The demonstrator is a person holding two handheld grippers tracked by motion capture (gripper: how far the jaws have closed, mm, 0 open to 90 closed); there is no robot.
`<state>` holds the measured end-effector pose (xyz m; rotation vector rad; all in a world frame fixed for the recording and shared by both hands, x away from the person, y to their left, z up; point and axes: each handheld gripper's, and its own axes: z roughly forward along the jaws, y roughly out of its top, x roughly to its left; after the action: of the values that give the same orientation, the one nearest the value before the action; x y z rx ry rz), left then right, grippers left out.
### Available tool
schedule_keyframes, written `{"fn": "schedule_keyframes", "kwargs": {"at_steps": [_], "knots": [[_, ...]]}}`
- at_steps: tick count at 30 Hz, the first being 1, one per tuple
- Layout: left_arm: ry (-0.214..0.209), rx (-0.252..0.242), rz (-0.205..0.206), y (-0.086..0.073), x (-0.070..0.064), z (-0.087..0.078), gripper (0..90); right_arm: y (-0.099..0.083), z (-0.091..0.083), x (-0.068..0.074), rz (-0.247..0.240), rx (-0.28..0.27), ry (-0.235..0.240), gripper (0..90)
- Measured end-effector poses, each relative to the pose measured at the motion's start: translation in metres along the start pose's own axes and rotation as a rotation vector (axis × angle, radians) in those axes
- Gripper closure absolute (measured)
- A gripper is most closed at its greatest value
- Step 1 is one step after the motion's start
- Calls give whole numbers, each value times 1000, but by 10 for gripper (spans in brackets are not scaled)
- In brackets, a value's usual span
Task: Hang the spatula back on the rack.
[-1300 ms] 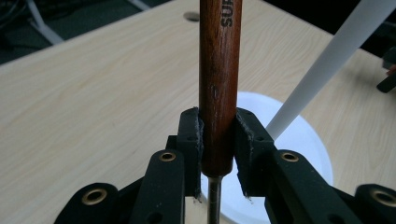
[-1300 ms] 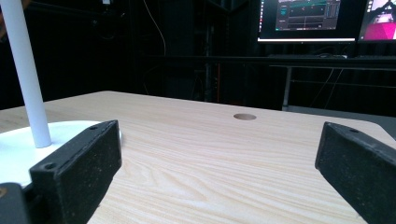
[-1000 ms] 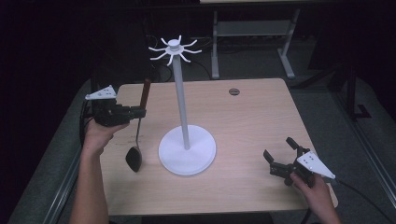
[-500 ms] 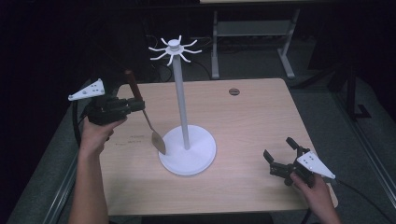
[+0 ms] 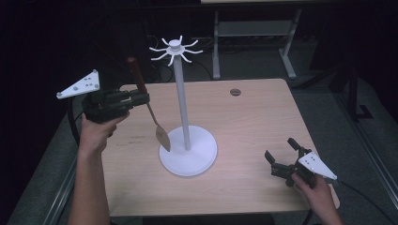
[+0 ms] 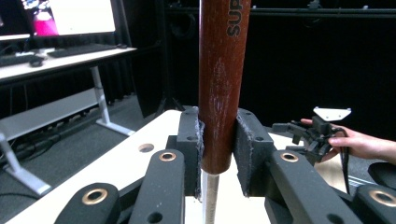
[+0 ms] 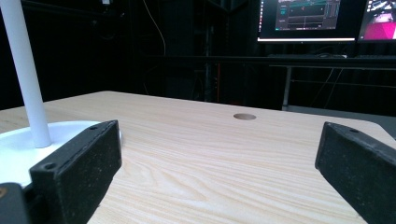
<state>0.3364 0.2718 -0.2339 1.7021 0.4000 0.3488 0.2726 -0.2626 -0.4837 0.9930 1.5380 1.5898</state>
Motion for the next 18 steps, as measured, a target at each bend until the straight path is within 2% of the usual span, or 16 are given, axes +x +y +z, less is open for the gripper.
{"fn": "schedule_keyframes", "kwargs": {"at_steps": [8, 18], "knots": [[-19, 2, 30, 13, -4, 7, 734, 0, 0, 0, 0, 0, 0, 0], [-31, 13, 37, 20, -2, 18, 734, 0, 0, 0, 0, -1, 1, 0]]}}
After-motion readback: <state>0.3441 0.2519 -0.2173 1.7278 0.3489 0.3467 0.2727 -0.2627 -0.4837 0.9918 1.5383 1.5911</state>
